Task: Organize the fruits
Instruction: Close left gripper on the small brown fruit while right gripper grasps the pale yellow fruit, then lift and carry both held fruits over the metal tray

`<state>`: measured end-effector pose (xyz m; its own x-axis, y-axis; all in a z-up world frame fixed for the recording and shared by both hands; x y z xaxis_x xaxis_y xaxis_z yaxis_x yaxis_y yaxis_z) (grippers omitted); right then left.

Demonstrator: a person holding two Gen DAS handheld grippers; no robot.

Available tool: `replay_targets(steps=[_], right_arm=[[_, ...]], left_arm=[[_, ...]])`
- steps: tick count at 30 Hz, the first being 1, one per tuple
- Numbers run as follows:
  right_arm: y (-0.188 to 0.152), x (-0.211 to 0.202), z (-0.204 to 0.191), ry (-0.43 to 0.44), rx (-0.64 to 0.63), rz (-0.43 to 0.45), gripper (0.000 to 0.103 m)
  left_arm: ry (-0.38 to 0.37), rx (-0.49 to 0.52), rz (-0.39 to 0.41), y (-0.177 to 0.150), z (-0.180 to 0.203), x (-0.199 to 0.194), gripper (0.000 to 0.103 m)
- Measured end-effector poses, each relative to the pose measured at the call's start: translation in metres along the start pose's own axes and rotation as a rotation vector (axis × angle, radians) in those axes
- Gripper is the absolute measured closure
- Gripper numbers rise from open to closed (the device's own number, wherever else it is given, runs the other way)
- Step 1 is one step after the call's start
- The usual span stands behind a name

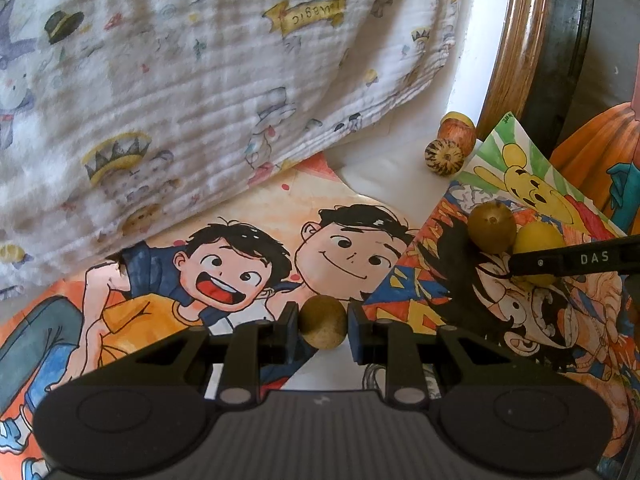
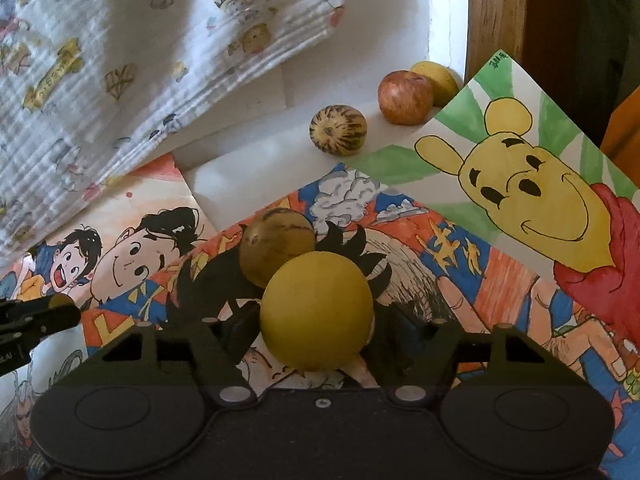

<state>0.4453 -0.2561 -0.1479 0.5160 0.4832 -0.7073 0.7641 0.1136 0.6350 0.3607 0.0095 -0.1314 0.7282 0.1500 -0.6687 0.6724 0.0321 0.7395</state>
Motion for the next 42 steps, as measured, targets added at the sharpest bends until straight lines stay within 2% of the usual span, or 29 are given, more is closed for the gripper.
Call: replay_targets(steps=[2,3,9,20,28,42], right_arm=[[0.000,0.001,-0.001,0.003,0.002,-0.005,0.039],[0.000,0.001,-0.001,0.003,0.001,-0.004,0.045],[-0.003,-0.001,-0.010,0.001,-0.039,-0.025,0.046],[-0.006,-0.025,-0.063,0.101,-0.125,-0.046,0.046],[-0.004,-0.058,-0.108,0.159,-0.189,-0.008,0.046],[-0.005,-0.157,-0.167,0.173,-0.253,0.137,0.046]], left_arm=[[0.000,-0.001,0.000,0.000,0.000,0.000,0.075],[0.000,-0.001,0.000,0.000,0.000,0.000,0.075],[0.003,0.000,-0.003,-0.001,-0.001,0.002,0.075],[-0.006,-0.001,0.017,0.001,0.003,-0.012,0.075],[-0.023,-0.008,0.074,0.011,0.005,-0.047,0.075],[-0.031,-0.030,0.181,0.013,-0.006,-0.132,0.075]])
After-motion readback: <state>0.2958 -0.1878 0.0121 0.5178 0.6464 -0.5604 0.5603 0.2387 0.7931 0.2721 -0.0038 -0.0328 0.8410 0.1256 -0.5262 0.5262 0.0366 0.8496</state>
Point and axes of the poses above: each gripper's, at about its wrist camera, not at the fingertips, and x roughly the way its jaws point, z to its right, y to its top, the point moved 3 cm from there along x, roughly the way its jaws point, and after that the axes turned 15 degrees about y, right-handed, at the moved point
